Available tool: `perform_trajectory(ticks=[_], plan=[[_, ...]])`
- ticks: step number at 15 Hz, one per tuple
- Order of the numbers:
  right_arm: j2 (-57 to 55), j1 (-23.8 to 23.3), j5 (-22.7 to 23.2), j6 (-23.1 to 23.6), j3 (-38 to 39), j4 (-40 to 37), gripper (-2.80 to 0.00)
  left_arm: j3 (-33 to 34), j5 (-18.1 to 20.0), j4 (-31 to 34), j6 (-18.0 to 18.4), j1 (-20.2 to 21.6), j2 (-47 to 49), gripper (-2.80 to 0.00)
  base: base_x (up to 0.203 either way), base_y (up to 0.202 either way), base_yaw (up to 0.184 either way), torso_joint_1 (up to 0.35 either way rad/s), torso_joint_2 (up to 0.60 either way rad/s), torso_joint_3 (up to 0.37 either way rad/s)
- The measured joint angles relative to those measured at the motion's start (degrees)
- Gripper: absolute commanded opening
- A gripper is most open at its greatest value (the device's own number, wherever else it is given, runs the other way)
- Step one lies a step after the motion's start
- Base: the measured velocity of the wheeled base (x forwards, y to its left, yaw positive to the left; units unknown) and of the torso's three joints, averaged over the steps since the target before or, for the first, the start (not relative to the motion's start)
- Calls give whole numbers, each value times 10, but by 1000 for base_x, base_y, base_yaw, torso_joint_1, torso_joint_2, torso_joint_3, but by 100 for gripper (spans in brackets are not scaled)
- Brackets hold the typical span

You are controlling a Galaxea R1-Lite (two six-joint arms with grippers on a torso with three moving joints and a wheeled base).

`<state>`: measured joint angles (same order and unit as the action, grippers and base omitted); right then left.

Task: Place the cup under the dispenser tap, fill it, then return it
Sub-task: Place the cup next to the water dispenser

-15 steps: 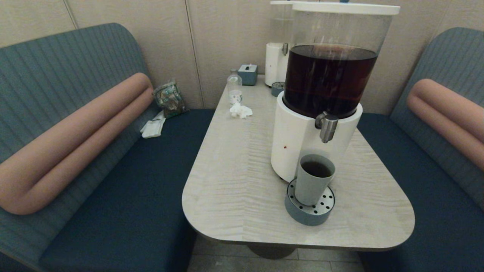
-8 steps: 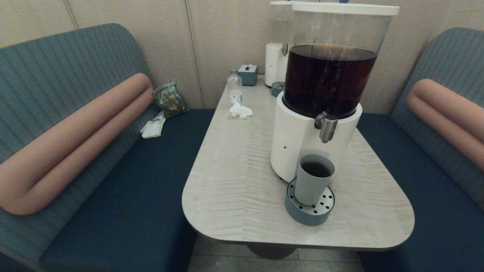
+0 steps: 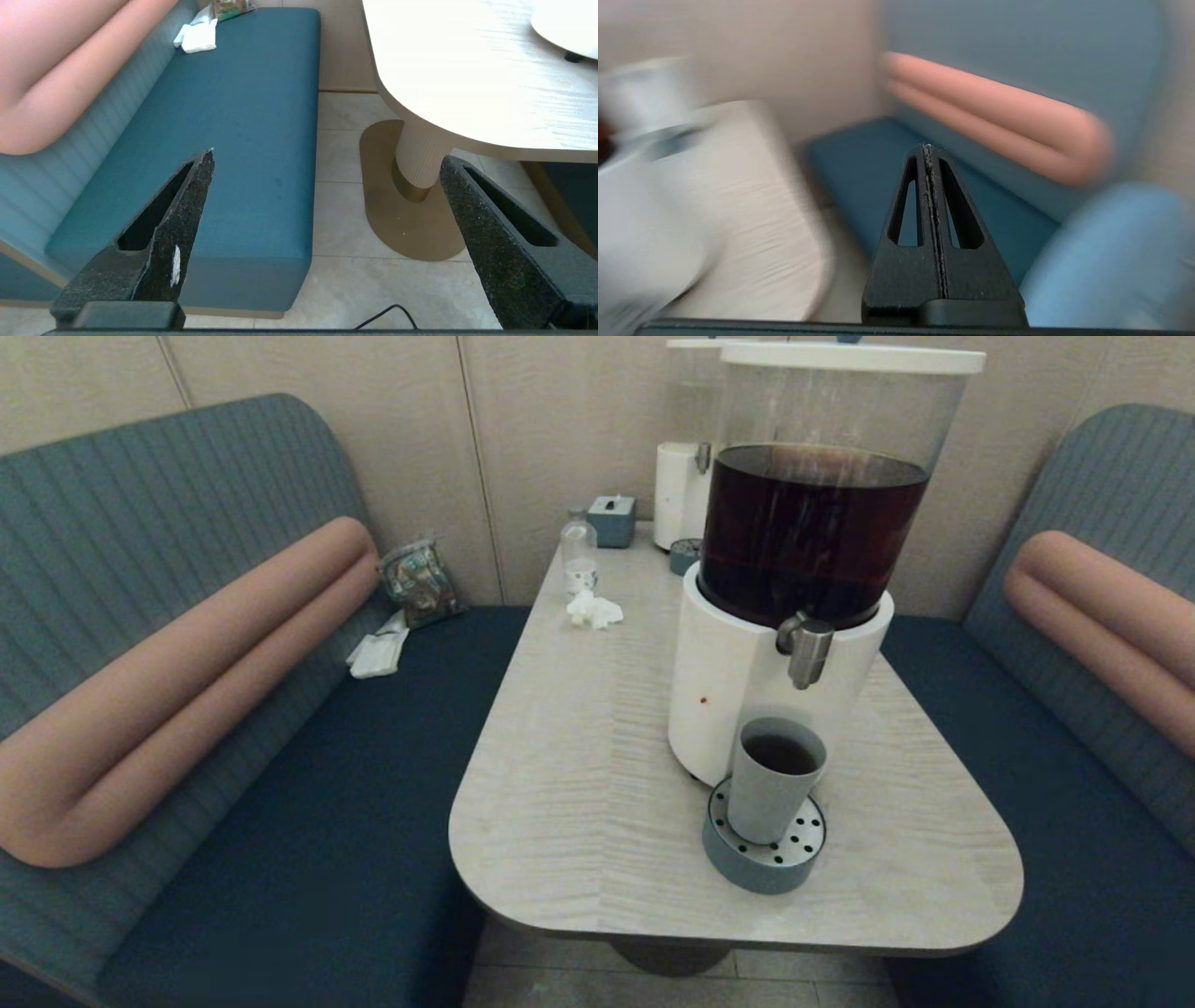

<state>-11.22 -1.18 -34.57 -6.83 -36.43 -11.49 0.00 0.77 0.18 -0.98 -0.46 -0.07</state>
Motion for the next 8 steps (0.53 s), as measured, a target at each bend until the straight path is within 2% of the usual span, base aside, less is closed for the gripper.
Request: perform_trajectory(ticks=[2,6,7,8], plan=[[31,6,91,34,66,64,-280,0,0,0,1,0,0,0,0,0,0,0,0,0],[71,10,207,170,255,264,-280,0,1,1,7,0,0,0,0,0,0,0,0,0],[78,11,235,195,300,308,-280,-1,1,1,9,0,0,0,0,0,0,0,0,0],[88,11,266,198,332,324,-280,-1,2,1,12,0,0,0,0,0,0,0,0,0]])
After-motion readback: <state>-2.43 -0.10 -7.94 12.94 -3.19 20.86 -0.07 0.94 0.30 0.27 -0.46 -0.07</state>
